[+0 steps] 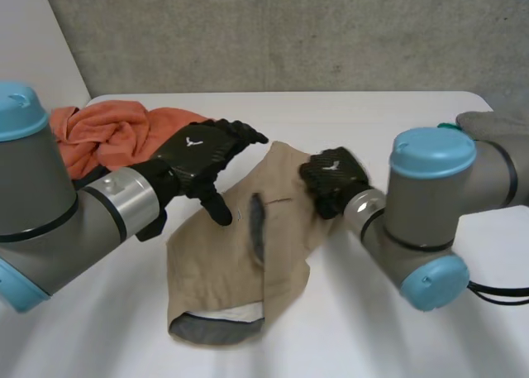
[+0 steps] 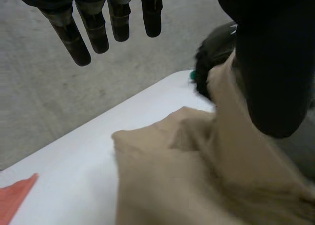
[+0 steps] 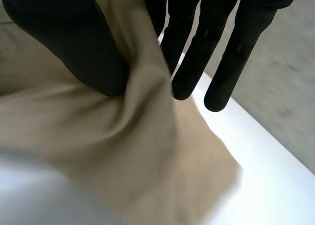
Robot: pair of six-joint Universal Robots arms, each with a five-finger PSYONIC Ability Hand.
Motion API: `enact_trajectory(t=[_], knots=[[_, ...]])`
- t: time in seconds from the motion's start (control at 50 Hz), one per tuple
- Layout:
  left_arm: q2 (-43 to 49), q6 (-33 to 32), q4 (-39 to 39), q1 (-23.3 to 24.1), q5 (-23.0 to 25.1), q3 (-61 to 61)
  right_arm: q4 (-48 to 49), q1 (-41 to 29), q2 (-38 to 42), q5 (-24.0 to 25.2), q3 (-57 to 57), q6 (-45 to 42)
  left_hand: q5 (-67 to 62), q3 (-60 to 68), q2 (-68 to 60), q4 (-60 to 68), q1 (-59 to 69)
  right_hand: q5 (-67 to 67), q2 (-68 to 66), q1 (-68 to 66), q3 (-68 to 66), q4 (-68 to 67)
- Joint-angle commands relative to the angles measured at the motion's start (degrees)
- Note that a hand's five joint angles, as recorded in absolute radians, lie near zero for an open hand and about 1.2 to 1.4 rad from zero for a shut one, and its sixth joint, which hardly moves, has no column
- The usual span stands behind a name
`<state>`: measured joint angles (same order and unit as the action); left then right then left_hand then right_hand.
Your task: Fold the laundry.
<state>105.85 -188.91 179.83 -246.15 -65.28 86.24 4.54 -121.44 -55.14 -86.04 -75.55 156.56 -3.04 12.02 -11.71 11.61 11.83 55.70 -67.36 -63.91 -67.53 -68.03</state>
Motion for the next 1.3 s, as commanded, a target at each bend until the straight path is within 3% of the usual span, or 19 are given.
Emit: enact_trajectory(t=[0.02, 0.06, 0.08, 0.1, 0.12, 0.3, 0.48, 0.7, 0.78, 0.84, 0.86, 0.88, 0.92, 0.94, 1.14, 1.3], knots=[[-1.0, -0.1, 2.4, -4.9, -1.7, 0.2, 0.4, 11.5, -9.5, 0.3, -7.6, -9.9, 3.0, -2.0, 1.7, -1.6, -1.8, 14.3, -12.6, -16.1, -12.5, -12.0], [-0.5, -0.4, 3.3, -5.5, -1.7, -0.3, -0.4, 13.4, -10.5, 3.1, -8.6, -12.8, 3.0, -2.0, 1.7, -1.6, -1.8, 9.0, -7.3, -10.7, -7.1, -6.6], [-0.2, -0.7, 3.5, -5.7, -1.6, -0.6, -0.8, 13.6, -10.8, 4.4, -9.0, -13.8, 3.0, -2.0, 1.7, -1.6, -1.8, -9.8, 11.4, 8.0, 11.6, 12.1], [0.8, -1.2, 3.9, -5.7, -1.5, -1.5, -1.9, 13.4, -11.4, 6.4, -9.3, -14.8, 3.0, -2.0, 1.7, -1.6, -1.8, -52.2, 53.9, 50.5, 54.1, 54.6], [1.7, -1.5, 3.9, -5.7, -1.7, -2.1, -2.3, 13.4, -11.6, 7.1, -9.4, -14.8, 3.0, -2.0, 1.7, -1.6, -1.8, -55.7, 57.4, 53.9, 57.5, 58.0], [12.5, -8.1, -0.2, -3.1, -4.2, -10.8, -5.5, 13.0, -21.8, 8.0, -12.0, -7.2, 1.3, -0.3, 0.0, 0.1, -0.1, -55.7, 57.4, 53.9, 57.5, 58.0], [22.6, -15.3, -6.3, 0.4, -4.8, -23.2, -17.4, 14.4, -30.5, 8.2, -21.6, -12.8, 2.5, -1.5, 1.2, -1.1, -1.3, -55.7, 57.4, 53.9, 57.5, 58.0], [32.5, -24.7, -14.2, 3.7, -4.9, -33.7, -12.4, 11.2, -29.3, 7.7, -29.6, -12.2, 1.5, -0.5, 0.2, -0.1, -0.3, -55.7, 57.4, 53.9, 57.5, 58.0], [34.2, -27.0, -16.3, 5.1, -4.9, -33.9, -7.1, 10.8, -23.9, 6.6, -30.6, -11.5, -8.1, 9.1, -9.4, 9.5, 9.3, -55.7, 57.4, 53.9, 57.5, 58.0], [34.2, -27.3, -15.9, 5.7, -5.4, -33.8, -2.6, 11.1, -19.1, 4.0, -30.5, -11.2, -23.3, 24.4, -24.7, 24.8, 24.6, -55.7, 57.4, 53.9, 57.5, 58.0], [33.8, -27.1, -15.2, 5.9, -6.1, -33.8, -0.3, 11.2, -16.9, 2.3, -30.1, -11.4, -42.2, 43.2, -43.6, 43.7, 43.4, -47.2, 48.9, 45.4, 49.0, 49.5], [33.5, -27.0, -14.7, 6.0, -6.7, -33.7, 0.8, 11.2, -15.8, 1.4, -29.7, -11.5, -52.7, 53.8, -54.1, 54.2, 54.0, -39.0, 40.6, 37.2, 40.8, 41.3], [32.5, -26.4, -13.3, 6.3, -8.4, -33.4, 3.1, 11.3, -13.9, -0.4, -28.8, -11.8, -66.9, 67.9, -68.2, 68.3, 68.1, -11.1, 12.8, 9.3, 12.9, 13.4], [31.0, -25.6, -11.5, 6.6, -10.4, -32.5, 5.9, 11.6, -12.3, -2.1, -27.3, -12.3, -67.0, 68.0, -68.3, 68.4, 68.2, 14.0, -12.4, -15.8, -12.2, -11.7], [16.7, -22.4, -1.7, 8.6, -22.2, -20.5, 21.6, 11.8, -8.3, -2.6, -10.6, -16.3, -67.0, 68.0, -68.3, 68.4, 68.2, 14.3, -12.6, -16.1, -12.5, -12.0], [6.7, -19.7, 3.6, 13.1, -31.6, -7.8, 30.4, 9.6, 1.2, 8.2, 8.2, -13.7, -67.0, 68.0, -68.3, 68.4, 68.2, 14.3, -12.6, -16.1, -12.5, -12.0]])
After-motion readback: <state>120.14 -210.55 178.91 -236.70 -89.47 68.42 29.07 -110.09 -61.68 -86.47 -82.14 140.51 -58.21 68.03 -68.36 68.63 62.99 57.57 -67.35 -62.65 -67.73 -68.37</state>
